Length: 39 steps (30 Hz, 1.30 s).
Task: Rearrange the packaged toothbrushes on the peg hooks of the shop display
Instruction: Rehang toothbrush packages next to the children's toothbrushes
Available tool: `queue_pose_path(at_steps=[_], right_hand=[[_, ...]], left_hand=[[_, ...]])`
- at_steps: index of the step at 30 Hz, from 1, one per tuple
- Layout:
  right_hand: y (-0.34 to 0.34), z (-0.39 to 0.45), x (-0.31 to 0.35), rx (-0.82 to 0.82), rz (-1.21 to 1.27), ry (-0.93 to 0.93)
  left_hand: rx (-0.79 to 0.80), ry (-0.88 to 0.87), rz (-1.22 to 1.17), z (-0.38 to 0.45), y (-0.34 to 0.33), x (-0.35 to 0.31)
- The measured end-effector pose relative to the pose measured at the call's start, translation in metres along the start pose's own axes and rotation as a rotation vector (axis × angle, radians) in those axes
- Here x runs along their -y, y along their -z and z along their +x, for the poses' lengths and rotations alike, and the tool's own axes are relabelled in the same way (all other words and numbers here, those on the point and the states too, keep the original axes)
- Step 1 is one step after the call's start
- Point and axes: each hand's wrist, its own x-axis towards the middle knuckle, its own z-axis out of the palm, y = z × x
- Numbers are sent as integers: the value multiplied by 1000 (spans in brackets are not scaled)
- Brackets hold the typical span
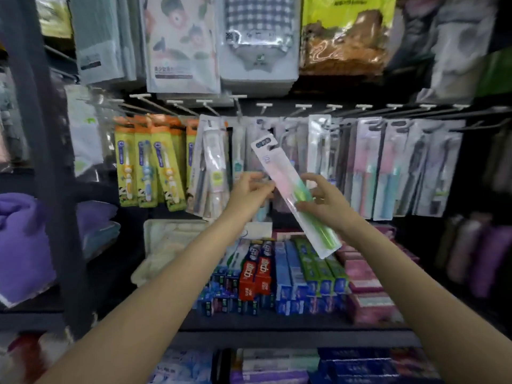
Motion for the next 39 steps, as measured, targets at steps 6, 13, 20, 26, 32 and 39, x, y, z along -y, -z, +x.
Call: queue_pose_path(at_steps=[6, 13, 20, 26, 32, 39], right_hand=[[103, -24, -59, -54, -96, 60], [180, -14, -111, -209, -45, 21], [203, -2, -131, -404, -202, 164], [227, -7, -172, -510, -240, 102], [242, -9, -177, -419, -234, 93], [246, -8, -184, -410, -222, 68]], left_hand=[[50, -64, -8, 11, -133, -19], [81, 5, -8, 23, -220, -27], [-10, -44, 196, 45, -232, -19], [-1, -59, 351, 66, -268, -7], [-135, -74, 345, 79, -294, -5], [42, -120, 163, 68, -277, -8]])
